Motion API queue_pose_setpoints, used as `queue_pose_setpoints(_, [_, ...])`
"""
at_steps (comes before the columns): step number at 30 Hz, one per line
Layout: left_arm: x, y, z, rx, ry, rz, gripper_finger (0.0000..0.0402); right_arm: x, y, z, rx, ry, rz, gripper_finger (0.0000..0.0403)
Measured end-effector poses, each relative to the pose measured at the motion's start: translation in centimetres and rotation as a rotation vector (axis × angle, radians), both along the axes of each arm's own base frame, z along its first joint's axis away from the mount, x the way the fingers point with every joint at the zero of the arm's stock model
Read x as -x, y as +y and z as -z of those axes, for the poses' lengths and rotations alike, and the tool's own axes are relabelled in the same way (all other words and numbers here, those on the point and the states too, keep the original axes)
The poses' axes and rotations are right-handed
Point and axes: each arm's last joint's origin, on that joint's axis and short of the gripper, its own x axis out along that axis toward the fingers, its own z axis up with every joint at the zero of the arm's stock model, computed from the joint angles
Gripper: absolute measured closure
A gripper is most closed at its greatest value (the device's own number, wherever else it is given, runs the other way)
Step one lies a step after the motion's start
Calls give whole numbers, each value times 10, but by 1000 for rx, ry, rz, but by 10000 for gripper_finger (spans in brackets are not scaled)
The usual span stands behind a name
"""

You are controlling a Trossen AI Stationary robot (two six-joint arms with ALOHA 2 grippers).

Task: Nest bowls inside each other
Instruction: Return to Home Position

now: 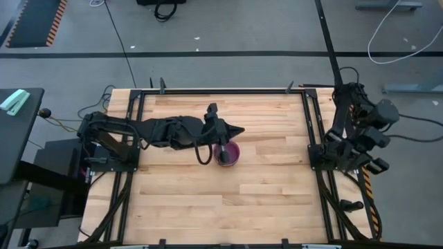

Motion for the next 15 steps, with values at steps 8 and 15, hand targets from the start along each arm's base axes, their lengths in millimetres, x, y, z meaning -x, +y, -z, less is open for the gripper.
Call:
queue_pose_setpoints(8, [5, 20, -8, -13, -17, -34, 380, 8, -25, -2, -63, -60, 7, 309])
queue_pose_setpoints(15, [4, 38, -5, -6, 23, -27, 394, 12, -38, 3, -58, -59, 8, 309])
